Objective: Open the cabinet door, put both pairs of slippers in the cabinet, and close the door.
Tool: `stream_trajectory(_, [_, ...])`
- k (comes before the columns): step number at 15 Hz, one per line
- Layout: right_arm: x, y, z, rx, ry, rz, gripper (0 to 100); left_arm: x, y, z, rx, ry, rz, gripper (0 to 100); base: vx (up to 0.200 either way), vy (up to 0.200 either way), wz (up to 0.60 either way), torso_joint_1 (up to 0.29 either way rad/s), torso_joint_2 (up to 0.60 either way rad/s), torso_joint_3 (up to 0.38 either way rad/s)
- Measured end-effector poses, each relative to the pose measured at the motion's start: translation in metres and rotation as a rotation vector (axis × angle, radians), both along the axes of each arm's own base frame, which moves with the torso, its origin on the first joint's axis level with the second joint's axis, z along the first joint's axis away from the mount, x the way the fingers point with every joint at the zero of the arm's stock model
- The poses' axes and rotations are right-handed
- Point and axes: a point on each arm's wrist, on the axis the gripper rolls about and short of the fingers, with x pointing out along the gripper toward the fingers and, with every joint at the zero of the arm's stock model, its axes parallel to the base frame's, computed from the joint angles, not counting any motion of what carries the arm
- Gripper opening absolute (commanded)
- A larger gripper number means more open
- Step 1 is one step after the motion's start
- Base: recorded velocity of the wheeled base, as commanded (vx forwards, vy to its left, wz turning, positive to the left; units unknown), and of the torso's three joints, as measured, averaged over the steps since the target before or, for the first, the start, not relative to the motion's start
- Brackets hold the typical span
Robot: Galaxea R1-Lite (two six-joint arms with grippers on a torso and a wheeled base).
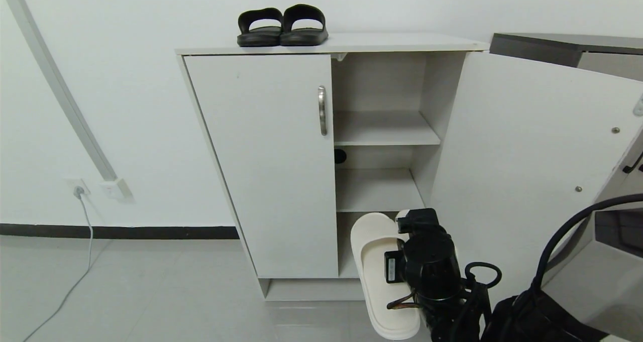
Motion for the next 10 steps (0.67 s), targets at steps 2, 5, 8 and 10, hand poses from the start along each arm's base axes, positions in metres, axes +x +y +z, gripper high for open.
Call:
stream_trajectory(2, [0.004,0.001,-0.003,-0.002,0.002,-0.001,0,0.000,0.000,0.000,0.000,0.000,0.000,0,0.000,0.000,0.00,0.000,0.00,0.000])
stream_trajectory(5, [0.015,0.008,-0.012,0.002,0.000,-0.007,0,0.000,0.000,0.000,0.000,0.000,0.000,0,0.000,0.000,0.00,0.000,0.00,0.000])
stream_trajectory(8, [0.030,0.011,-0.023,0.042,-0.040,-0.009,0,0.000,0.000,0.000,0.000,0.000,0.000,0,0.000,0.000,0.00,0.000,0.00,0.000])
stream_trajectory(10, [0.037,0.009,-0.032,0.022,-0.042,-0.020,0,0.000,0.000,0.000,0.000,0.000,0.000,0,0.000,0.000,0.00,0.000,0.00,0.000])
